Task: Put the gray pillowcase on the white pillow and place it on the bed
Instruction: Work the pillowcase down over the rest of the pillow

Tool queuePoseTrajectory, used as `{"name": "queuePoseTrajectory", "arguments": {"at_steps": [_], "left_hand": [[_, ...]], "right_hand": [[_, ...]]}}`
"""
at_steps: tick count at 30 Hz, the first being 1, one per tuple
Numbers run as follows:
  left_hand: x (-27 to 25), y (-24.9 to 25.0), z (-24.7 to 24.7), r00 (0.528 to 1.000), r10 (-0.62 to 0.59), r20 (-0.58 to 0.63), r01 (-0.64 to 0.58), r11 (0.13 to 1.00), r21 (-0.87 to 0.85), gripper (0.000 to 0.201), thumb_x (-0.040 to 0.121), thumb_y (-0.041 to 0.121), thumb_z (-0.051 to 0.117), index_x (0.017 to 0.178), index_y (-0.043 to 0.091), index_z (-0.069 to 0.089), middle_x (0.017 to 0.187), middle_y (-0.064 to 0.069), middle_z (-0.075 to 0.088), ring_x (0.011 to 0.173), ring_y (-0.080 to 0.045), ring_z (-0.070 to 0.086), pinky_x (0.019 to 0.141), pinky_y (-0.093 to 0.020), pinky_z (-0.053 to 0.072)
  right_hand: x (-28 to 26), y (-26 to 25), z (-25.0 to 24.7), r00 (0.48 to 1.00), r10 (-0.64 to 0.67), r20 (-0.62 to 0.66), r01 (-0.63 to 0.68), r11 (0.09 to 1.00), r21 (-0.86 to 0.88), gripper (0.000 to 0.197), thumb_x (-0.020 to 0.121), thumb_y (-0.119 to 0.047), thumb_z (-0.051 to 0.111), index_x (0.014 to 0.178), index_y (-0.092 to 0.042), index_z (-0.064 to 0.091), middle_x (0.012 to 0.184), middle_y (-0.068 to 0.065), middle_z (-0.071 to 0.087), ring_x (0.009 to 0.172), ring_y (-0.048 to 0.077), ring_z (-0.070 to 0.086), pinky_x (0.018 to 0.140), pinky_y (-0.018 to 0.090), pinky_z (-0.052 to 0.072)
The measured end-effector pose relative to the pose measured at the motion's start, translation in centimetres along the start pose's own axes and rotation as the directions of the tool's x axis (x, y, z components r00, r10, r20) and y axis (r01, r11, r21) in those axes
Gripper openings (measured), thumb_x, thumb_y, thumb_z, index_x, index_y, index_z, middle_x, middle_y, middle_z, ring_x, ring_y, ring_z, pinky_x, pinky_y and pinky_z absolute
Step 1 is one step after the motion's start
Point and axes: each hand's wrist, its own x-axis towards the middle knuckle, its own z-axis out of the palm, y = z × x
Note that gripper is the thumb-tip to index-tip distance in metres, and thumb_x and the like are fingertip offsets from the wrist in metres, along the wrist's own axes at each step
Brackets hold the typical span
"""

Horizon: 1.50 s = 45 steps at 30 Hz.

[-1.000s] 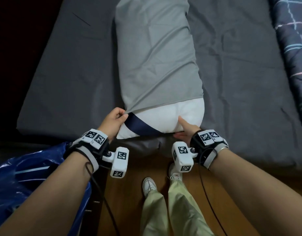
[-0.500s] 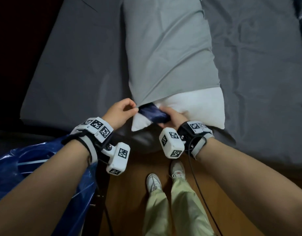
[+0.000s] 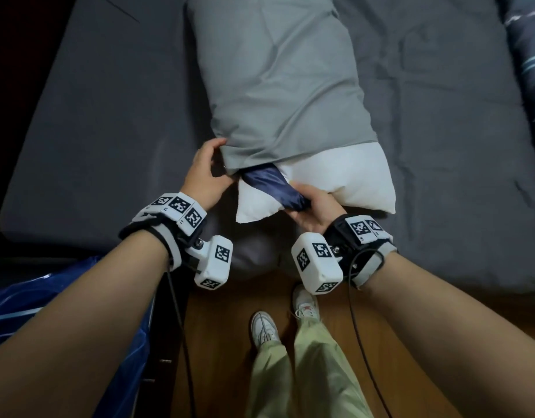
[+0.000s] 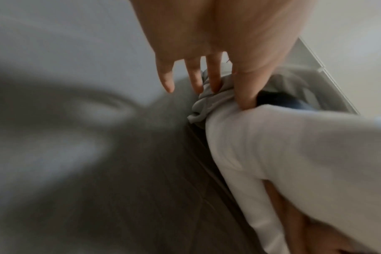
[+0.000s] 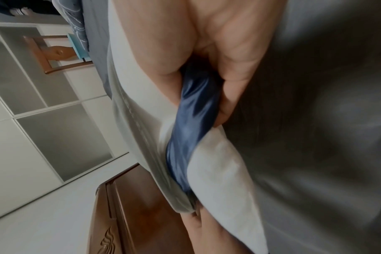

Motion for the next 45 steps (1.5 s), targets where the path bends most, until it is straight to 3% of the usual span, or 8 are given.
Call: {"name": "queuePoseTrajectory", "arguments": {"at_steps": [6, 15, 20, 23, 27, 32, 39, 45], "left_hand": [[0.6, 1.7, -1.2, 0.961, 0.099, -0.257, -0.073, 0.991, 0.111, 0.028, 0.087, -0.001, 0.052, 0.109, 0.000, 0.069, 0.113, -0.019, 0.067, 0.104, -0.022, 0.060, 0.076, 0.006, 0.033], [-3.7, 1.9, -4.1, 0.999, 0.039, -0.027, -0.033, 0.979, 0.203, 0.018, 0.089, 0.008, 0.057, 0.099, 0.004, 0.072, 0.087, -0.006, 0.069, 0.079, -0.008, 0.056, 0.066, -0.004, 0.037], [-7.6, 1.4, -4.9, 0.993, -0.009, 0.116, -0.001, 0.997, 0.080, 0.023, 0.090, 0.012, 0.058, 0.075, 0.028, 0.065, 0.061, 0.028, 0.065, 0.063, 0.015, 0.054, 0.070, -0.010, 0.039], [-8.9, 1.1, -5.1, 0.998, -0.029, 0.063, 0.022, 0.995, 0.098, 0.015, 0.090, 0.014, 0.058, 0.086, 0.020, 0.071, 0.075, 0.015, 0.068, 0.063, 0.019, 0.054, 0.068, -0.002, 0.038], [-9.0, 1.5, -4.6, 0.994, -0.050, -0.099, 0.058, 0.995, 0.081, 0.021, 0.089, 0.013, 0.058, 0.102, 0.005, 0.072, 0.091, 0.000, 0.069, 0.076, 0.008, 0.058, 0.068, -0.003, 0.039], [-8.9, 2.0, -3.3, 0.982, -0.099, -0.159, 0.119, 0.986, 0.119, 0.029, 0.088, 0.026, 0.060, 0.062, 0.014, 0.058, 0.055, 0.007, 0.049, 0.048, 0.002, 0.047, 0.049, -0.013, 0.033], [-7.4, 2.9, -0.7, 0.940, -0.243, -0.240, 0.302, 0.919, 0.254, 0.012, 0.083, 0.021, 0.061, 0.076, 0.012, 0.056, 0.070, -0.001, 0.056, 0.078, -0.025, 0.054, 0.068, -0.028, 0.037], [-4.6, 7.0, 5.0, 0.959, -0.126, -0.254, 0.192, 0.947, 0.258, 0.025, 0.081, 0.012, 0.058, 0.105, 0.008, 0.062, 0.094, -0.006, 0.059, 0.083, -0.019, 0.053, 0.088, -0.029, 0.047]], "right_hand": [[-0.3, -0.6, 0.0, 0.998, 0.035, 0.054, -0.036, 0.999, 0.016, 0.018, 0.094, -0.002, 0.045, 0.092, 0.004, 0.061, 0.070, 0.010, 0.075, 0.061, 0.016, 0.073, 0.053, 0.023, 0.058], [-0.1, -3.1, 5.4, 0.994, -0.086, 0.062, 0.091, 0.993, -0.074, 0.014, 0.091, 0.006, 0.046, 0.085, 0.000, 0.058, 0.058, 0.007, 0.072, 0.052, 0.016, 0.070, 0.047, 0.022, 0.055], [0.8, -4.0, 9.0, 0.988, -0.153, 0.014, 0.153, 0.965, -0.215, 0.011, 0.088, 0.008, 0.049, 0.081, 0.004, 0.057, 0.049, 0.007, 0.068, 0.045, 0.015, 0.067, 0.041, 0.024, 0.053], [0.4, -2.7, 8.9, 0.992, -0.127, -0.004, 0.121, 0.953, -0.278, 0.007, 0.089, 0.005, 0.051, 0.088, 0.006, 0.058, 0.054, 0.008, 0.070, 0.046, 0.016, 0.067, 0.041, 0.023, 0.052], [0.4, -1.1, 6.6, 0.998, -0.046, -0.044, 0.029, 0.940, -0.340, 0.021, 0.088, -0.007, 0.057, 0.107, 0.004, 0.056, 0.099, 0.017, 0.064, 0.082, 0.025, 0.066, 0.057, 0.030, 0.060], [-1.2, 0.1, 4.7, 0.998, 0.061, -0.028, -0.067, 0.930, -0.361, 0.013, 0.092, -0.021, 0.057, 0.100, -0.010, 0.056, 0.097, 0.008, 0.062, 0.080, 0.019, 0.061, 0.053, 0.027, 0.058], [-1.4, -1.7, -1.0, 0.988, 0.129, -0.080, -0.151, 0.813, -0.562, 0.030, 0.092, -0.038, 0.054, 0.114, -0.018, 0.047, 0.097, 0.003, 0.058, 0.093, 0.019, 0.058, 0.074, 0.028, 0.046], [-0.6, -7.9, -7.2, 0.976, -0.042, -0.212, -0.055, 0.901, -0.430, 0.036, 0.087, -0.032, 0.062, 0.119, -0.021, 0.052, 0.121, -0.004, 0.059, 0.083, 0.010, 0.060, 0.051, 0.021, 0.042]]}}
